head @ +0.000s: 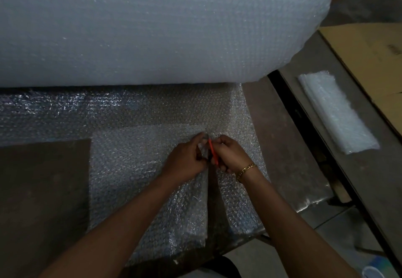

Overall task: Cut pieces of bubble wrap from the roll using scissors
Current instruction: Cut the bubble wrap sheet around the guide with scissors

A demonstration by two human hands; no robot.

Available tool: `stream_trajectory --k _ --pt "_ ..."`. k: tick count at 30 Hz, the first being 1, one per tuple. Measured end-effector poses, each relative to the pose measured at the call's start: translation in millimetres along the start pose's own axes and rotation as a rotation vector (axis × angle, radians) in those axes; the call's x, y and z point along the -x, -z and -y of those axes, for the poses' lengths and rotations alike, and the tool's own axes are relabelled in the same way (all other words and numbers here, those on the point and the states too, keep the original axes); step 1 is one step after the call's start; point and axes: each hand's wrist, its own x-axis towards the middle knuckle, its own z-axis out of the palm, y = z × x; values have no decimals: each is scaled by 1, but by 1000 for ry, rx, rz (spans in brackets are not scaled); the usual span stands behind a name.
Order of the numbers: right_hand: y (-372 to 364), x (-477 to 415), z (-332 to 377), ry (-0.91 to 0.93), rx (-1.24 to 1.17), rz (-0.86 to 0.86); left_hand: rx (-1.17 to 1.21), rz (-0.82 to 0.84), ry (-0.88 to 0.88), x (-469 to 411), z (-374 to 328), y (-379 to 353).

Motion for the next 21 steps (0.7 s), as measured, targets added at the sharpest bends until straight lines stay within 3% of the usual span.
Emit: stream_trajectory --k 21 --pt "-3 -7 -6 19 -2 -27 -20 6 9 -7 5 0"
